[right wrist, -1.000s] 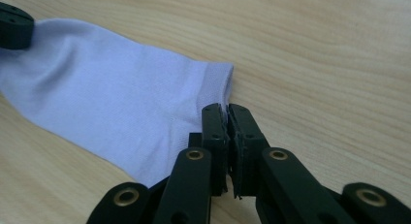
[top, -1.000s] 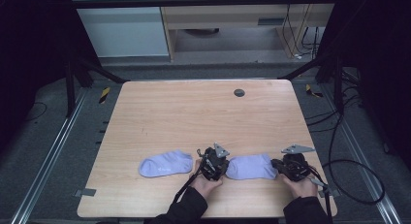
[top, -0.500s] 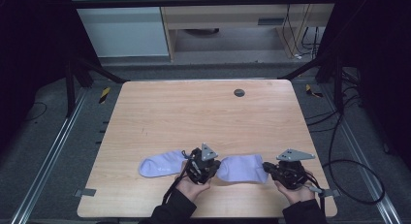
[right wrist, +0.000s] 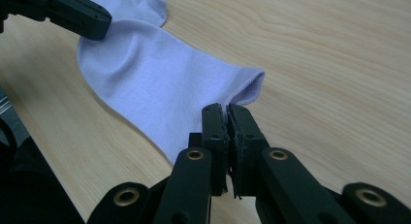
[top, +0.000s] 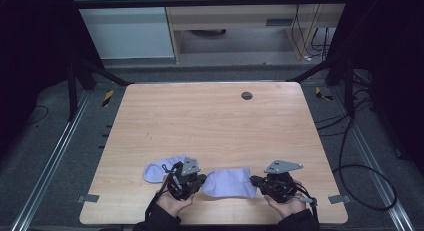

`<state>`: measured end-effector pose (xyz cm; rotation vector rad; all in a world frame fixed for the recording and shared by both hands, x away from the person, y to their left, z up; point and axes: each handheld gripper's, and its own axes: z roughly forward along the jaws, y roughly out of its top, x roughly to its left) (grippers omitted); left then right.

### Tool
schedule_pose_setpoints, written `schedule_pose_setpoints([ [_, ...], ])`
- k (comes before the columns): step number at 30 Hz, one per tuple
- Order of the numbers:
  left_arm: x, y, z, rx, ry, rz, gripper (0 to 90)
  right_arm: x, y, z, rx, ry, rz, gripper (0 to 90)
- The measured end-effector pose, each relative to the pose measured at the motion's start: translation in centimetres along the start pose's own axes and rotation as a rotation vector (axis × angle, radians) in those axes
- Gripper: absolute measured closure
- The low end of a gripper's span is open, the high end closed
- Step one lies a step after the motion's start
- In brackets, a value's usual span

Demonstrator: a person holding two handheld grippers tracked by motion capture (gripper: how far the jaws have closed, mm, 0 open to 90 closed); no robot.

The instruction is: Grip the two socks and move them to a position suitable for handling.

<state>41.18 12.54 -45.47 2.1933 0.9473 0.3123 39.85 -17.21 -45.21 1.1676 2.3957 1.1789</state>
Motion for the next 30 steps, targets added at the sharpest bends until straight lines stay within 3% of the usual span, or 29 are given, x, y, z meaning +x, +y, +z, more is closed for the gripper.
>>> schedule_pose_setpoints([
  [8, 1.1, -2.0, 0.2, 0.06, 0.018, -0.015, 87.8, 1.1, -0.2, 1.9, 0.04, 0.042, 0.017, 86.5],
  [11, 1.5, -2.3, 0.5, 0.072, 0.021, -0.032, 87.6, 1.0, -0.5, 2.4, 0.054, 0.037, 0.008, 86.4],
  [18, 1.6, -2.5, 1.5, 0.092, 0.022, -0.03, 85.5, 0.2, -1.3, 3.1, 0.083, 0.015, 0.018, 85.9],
  [24, 1.5, -2.6, 1.6, 0.083, 0.031, -0.027, 76.8, 0.0, -1.6, 3.1, 0.085, -0.001, 0.004, 83.5],
  [28, 1.8, -2.5, 0.9, 0.041, 0.049, -0.034, 66.8, -0.1, -1.5, 2.9, 0.07, -0.016, 0.013, 76.4],
  [30, 1.9, -2.3, 0.3, 0.008, 0.061, -0.026, 61.2, -0.2, -1.4, 2.6, 0.037, -0.029, 0.018, 73.7],
])
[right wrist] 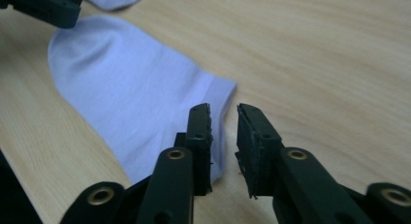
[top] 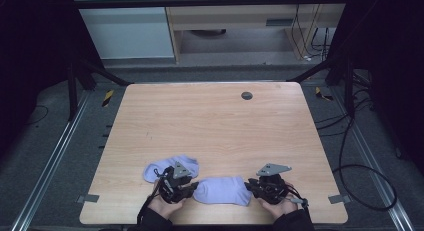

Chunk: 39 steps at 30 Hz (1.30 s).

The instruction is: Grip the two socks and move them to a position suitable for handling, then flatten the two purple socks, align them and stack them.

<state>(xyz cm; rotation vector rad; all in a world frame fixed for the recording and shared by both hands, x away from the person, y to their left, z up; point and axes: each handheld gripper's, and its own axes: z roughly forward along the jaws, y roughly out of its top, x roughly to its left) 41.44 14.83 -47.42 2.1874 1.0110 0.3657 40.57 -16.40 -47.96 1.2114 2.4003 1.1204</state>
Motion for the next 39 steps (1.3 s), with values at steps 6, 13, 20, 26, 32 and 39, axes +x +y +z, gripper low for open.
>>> schedule_pose_setpoints([
  [6, 1.3, 0.4, -1.6, -0.072, 0.044, -0.002, 51.2, -0.4, 0.8, -0.9, -0.086, -0.01, 0.033, 68.5],
  [13, 4.5, 0.0, -3.1, -0.109, 0.106, -0.061, 43.2, -0.3, 2.6, -0.5, -0.144, -0.02, 0.054, 59.2],
  [20, 8.1, -1.5, -4.6, -0.135, 0.182, -0.121, 39.8, 1.5, 4.5, 1.3, -0.14, 0.001, 0.034, 51.7],
  [26, 10.2, -2.7, -5.1, -0.119, 0.212, -0.165, 39.7, 3.0, 5.9, 3.4, -0.125, 0.011, 0.031, 47.9],
  [32, 11.1, -3.3, -4.8, -0.096, 0.232, -0.171, 41.1, 4.5, 7.7, 5.6, -0.123, 0.012, 0.028, 47.8],
  [39, 12.1, -3.9, -4.6, -0.074, 0.253, -0.193, 46.2, 5.6, 8.7, 8.2, -0.101, 0.007, 0.036, 48.4],
])
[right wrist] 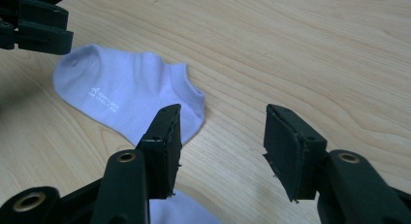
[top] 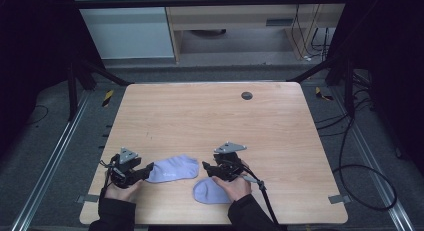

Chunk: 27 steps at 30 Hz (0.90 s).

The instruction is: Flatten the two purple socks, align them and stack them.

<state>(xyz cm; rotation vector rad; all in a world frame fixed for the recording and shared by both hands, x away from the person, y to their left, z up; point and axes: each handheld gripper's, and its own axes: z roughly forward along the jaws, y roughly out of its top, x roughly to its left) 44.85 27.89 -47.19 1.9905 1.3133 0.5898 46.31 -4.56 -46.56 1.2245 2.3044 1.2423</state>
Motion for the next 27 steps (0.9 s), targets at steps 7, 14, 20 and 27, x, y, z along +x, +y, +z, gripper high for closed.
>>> schedule_pose_setpoints([
  [7, 0.1, -0.2, 0.6, 0.03, 0.001, 0.013, 49.9, 0.9, 0.2, 2.5, 0.033, 0.005, -0.003, 50.0],
  [14, 0.3, -0.6, 1.0, 0.08, 0.001, 0.008, 61.3, 1.4, 0.2, 4.5, 0.058, -0.014, -0.007, 53.8],
  [20, 0.1, -0.7, 1.3, 0.12, -0.003, 0.02, 69.1, 2.0, 0.1, 5.9, 0.073, -0.035, -0.045, 55.0],
  [27, 0.1, -0.6, 1.5, 0.143, -0.021, 0.013, 79.2, 2.7, 0.2, 6.6, 0.082, -0.038, -0.064, 61.8],
])
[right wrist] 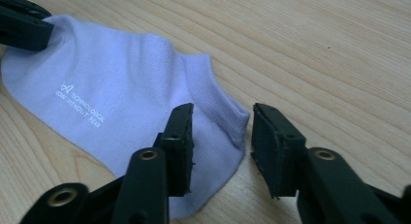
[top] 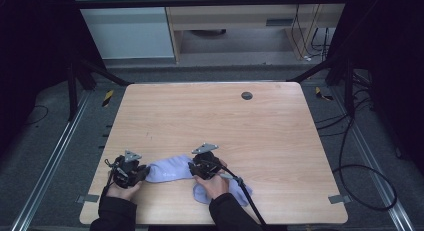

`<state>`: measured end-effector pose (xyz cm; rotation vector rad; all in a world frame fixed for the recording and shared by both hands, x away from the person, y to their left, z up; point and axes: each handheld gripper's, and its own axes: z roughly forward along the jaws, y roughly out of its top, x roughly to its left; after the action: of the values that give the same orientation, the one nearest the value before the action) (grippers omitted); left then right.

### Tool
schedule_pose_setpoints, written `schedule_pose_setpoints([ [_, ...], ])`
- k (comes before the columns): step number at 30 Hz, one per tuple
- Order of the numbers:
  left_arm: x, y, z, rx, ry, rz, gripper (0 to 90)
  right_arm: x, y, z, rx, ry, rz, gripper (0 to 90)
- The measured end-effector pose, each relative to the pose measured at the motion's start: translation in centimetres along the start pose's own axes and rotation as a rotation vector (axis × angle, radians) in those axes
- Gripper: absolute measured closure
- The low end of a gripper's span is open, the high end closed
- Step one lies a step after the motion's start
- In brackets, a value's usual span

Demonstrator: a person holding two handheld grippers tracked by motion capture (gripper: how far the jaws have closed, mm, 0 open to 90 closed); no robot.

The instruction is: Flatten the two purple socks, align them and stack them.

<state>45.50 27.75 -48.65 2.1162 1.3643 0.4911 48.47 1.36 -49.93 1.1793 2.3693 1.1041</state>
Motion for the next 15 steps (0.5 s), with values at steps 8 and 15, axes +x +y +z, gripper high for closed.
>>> schedule_pose_setpoints([
  [8, -0.1, 0.1, -0.1, 0.007, -0.006, -0.011, 86.5, 0.6, 0.0, 0.1, 0.025, -0.017, -0.015, 82.0],
  [15, -0.6, 0.7, -1.2, -0.049, -0.025, -0.016, 86.6, 0.7, 0.3, -1.0, -0.001, -0.004, 0.017, 86.0],
])
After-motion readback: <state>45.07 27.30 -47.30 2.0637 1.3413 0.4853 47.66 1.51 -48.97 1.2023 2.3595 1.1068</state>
